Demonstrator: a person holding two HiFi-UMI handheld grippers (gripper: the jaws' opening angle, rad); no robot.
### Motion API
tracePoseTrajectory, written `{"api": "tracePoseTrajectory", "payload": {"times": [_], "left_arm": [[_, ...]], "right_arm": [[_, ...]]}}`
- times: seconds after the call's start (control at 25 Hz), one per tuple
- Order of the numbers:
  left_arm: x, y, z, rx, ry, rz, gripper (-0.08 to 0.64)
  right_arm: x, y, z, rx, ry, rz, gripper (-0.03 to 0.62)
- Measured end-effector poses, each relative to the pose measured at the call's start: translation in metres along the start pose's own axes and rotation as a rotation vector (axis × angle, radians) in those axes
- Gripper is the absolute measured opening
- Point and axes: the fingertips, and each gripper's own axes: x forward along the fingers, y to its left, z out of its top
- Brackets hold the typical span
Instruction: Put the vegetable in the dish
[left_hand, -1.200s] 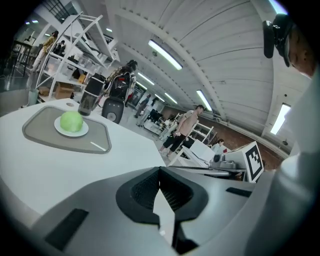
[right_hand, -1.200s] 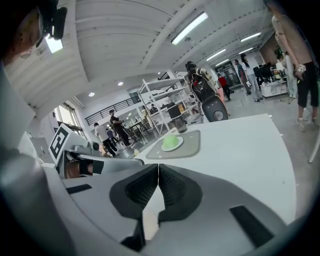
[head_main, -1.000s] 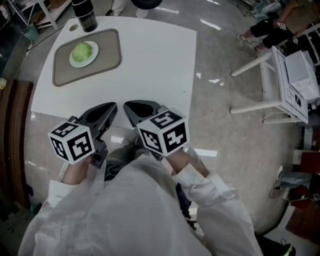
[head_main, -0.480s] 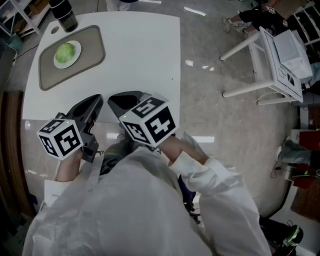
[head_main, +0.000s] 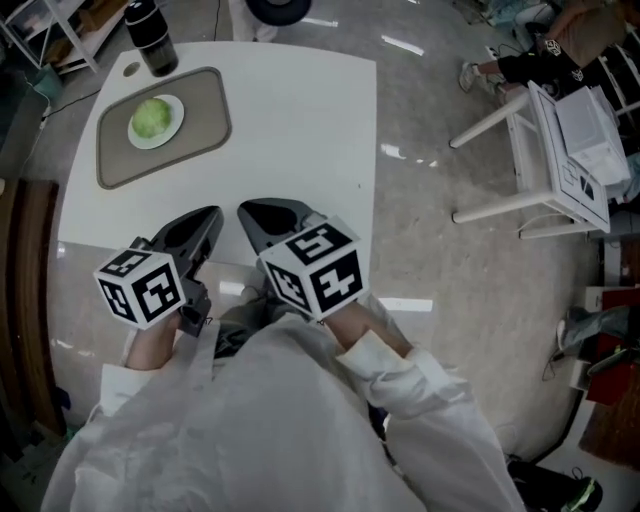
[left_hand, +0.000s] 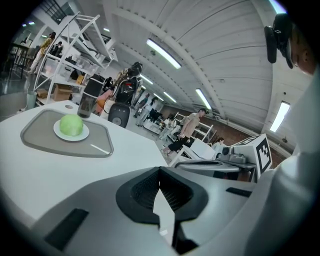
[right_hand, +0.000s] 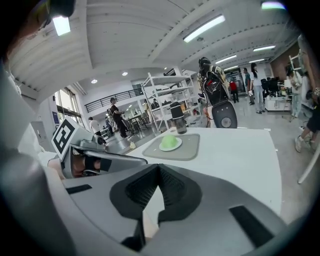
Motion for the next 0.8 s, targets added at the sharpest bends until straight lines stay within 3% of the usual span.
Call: {"api": "tracePoseTrajectory", "payload": {"times": [0.44,0.8], "left_arm": [[-0.006,-0.005,0.005,0.044,-0.005,0.025,0.008],[-0.012,-0.012,-0.009,0.018,-0.002,0.019,0.008]], "right_arm": [[-0.004,0.012,-0.01,0.049,-0.031,0.005,0.012],[-0.009,0.022,-0.018,0.138,-0.087,-0.016,0.012]]}}
